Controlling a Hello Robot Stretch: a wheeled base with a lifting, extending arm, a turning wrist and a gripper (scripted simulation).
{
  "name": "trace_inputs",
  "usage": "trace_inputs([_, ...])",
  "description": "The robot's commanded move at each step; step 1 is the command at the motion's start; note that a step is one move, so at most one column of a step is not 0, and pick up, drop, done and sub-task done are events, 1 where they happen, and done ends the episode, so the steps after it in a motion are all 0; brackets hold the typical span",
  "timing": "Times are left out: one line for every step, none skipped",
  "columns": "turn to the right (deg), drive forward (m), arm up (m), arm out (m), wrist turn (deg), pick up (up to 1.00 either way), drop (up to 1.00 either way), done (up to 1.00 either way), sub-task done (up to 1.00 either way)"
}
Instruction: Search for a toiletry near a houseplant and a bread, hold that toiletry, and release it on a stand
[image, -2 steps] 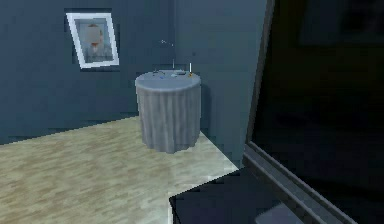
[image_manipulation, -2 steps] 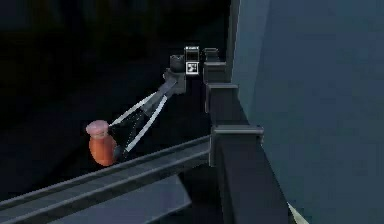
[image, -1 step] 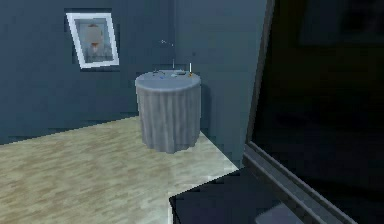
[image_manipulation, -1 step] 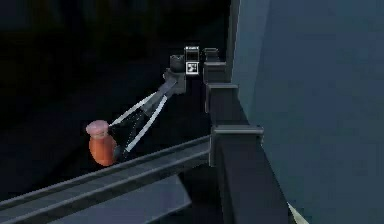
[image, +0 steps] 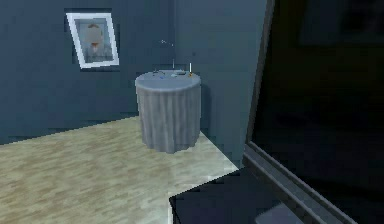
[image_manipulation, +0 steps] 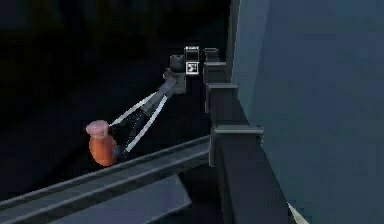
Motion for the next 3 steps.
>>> trace_inputs([0.0,0.00,0.00,0.00,0.0,0.00,1.00,0.00,0.00])
trace_inputs([0.0,0.00,0.00,-0.10,0.0,0.00,0.00,0.00,0.00])
trace_inputs([0.0,0.00,0.00,0.00,0.0,0.00,0.00,1.00,0.00])
